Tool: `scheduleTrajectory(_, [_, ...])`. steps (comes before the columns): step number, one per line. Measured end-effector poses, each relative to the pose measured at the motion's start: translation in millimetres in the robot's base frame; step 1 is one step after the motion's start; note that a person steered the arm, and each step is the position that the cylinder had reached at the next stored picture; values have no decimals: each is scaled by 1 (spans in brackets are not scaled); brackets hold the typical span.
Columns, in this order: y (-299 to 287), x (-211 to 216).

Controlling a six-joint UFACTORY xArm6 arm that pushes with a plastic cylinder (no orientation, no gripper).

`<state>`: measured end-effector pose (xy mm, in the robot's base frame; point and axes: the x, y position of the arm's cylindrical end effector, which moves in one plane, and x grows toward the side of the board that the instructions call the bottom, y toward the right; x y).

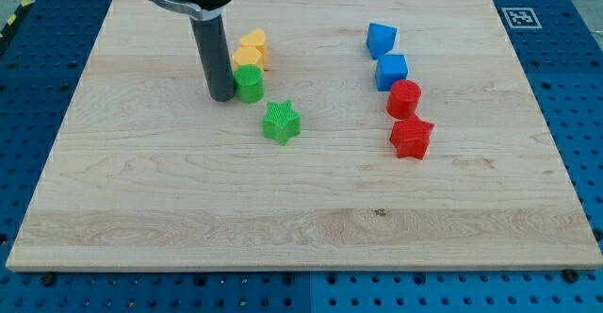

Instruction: Move green circle towards center

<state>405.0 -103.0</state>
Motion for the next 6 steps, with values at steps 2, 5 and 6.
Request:
scheduleTrajectory(2, [12, -9])
scheduleTrajectory(5, [7, -33])
scheduleTrajectory(6, [21, -17])
